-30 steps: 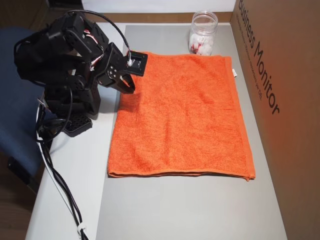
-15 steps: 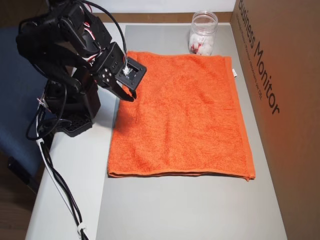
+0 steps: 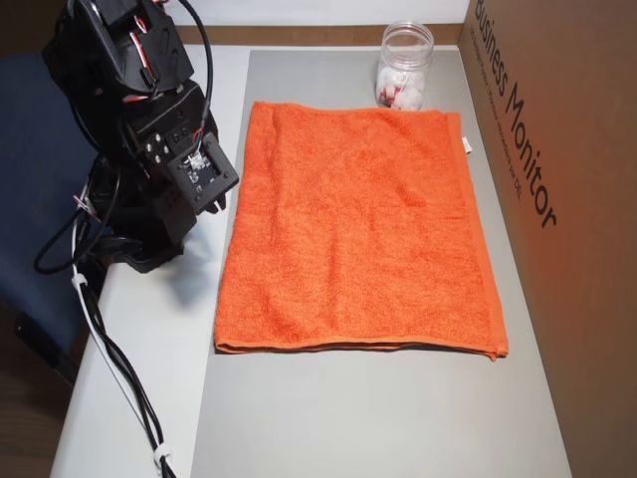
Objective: Fold the blanket.
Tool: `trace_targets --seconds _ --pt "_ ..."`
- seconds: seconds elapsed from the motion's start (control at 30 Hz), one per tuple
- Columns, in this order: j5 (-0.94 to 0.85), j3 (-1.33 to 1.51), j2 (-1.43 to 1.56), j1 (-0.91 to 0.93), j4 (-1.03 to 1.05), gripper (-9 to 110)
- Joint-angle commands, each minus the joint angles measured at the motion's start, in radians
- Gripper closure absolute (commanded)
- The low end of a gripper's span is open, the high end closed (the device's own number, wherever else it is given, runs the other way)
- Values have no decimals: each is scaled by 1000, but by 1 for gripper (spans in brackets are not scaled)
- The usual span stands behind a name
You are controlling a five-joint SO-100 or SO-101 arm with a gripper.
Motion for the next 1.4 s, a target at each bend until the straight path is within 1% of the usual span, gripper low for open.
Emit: trace_targets --seconds 0.0,0.13,0.37,0.6,0.9,1.03,1.17,1.37 --pt "2 -60 -5 43 0 100" --pt "-5 -89 -5 98 0 94" --pt "-21 -97 -6 195 -2 92" --pt "-183 -97 -95 321 -9 92" --pt "-319 -86 -265 339 -192 92" --pt "-428 -86 -339 339 -193 89" --pt "-477 -84 -385 344 -193 89" --pt "-578 -80 -446 420 -193 88"
